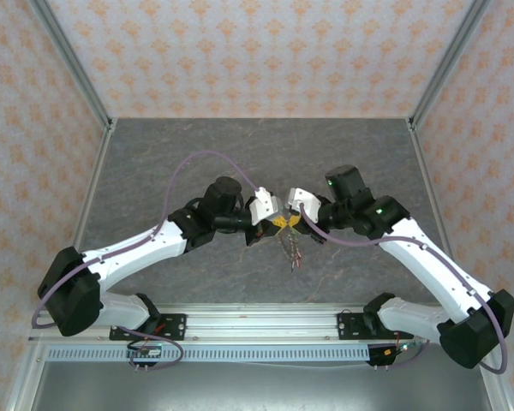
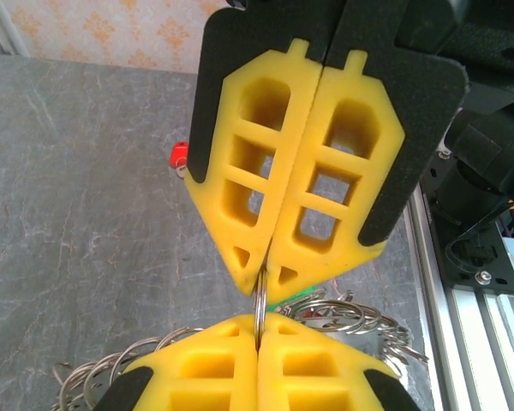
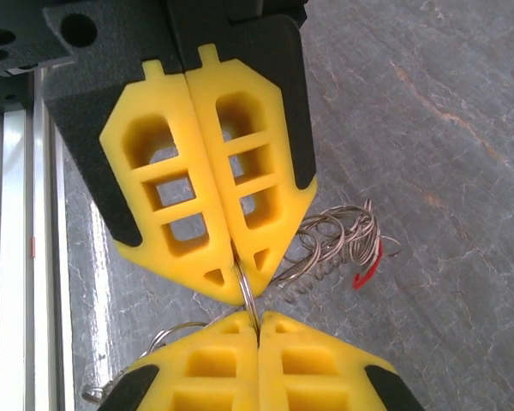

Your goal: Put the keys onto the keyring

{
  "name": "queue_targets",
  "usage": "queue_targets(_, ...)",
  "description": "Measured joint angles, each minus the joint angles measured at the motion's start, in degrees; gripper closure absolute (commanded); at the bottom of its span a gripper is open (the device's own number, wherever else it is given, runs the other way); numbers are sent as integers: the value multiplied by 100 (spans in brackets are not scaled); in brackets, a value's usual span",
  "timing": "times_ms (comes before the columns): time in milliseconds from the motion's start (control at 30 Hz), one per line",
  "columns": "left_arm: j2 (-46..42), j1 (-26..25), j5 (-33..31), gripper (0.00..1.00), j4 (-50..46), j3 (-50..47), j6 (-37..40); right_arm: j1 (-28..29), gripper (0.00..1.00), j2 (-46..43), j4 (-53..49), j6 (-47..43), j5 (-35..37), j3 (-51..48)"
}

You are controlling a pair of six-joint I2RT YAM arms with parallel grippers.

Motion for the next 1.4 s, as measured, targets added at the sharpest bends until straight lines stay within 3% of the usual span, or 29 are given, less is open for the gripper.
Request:
queue_targets(167,-2,0,94,100,192,-120,-111,-48,90,-282,424,160,-131,-422)
queue_targets(433,-2,44,153,100,708,-437,-468,-501,88,-391,1331,651,-973,-1110)
queue_targets(700,20,140,251,100,1005,-485,-728,-809,97,-435,2122,1117,-1596,-1469)
queue_targets(733,33,142,254,97,1008,-485,-741,-820,98,-435,2142,1150,-1617,-1475)
queue_targets(867,70,151,262,86,931,-428,-651,-837,100,-433,2085,1187,-1637,-1467)
queue_targets(1167,83,85,129,83,157,131,-107,-758,100,-302,1082,702,-1414,-789)
queue_targets(1300,138,74,125,85,-61,251,37,-619,100,-214,743,538,-1193,-570)
queue_targets(1400,190,42,131,99,-254,323,136,-535,100,-177,546,474,-1014,-490)
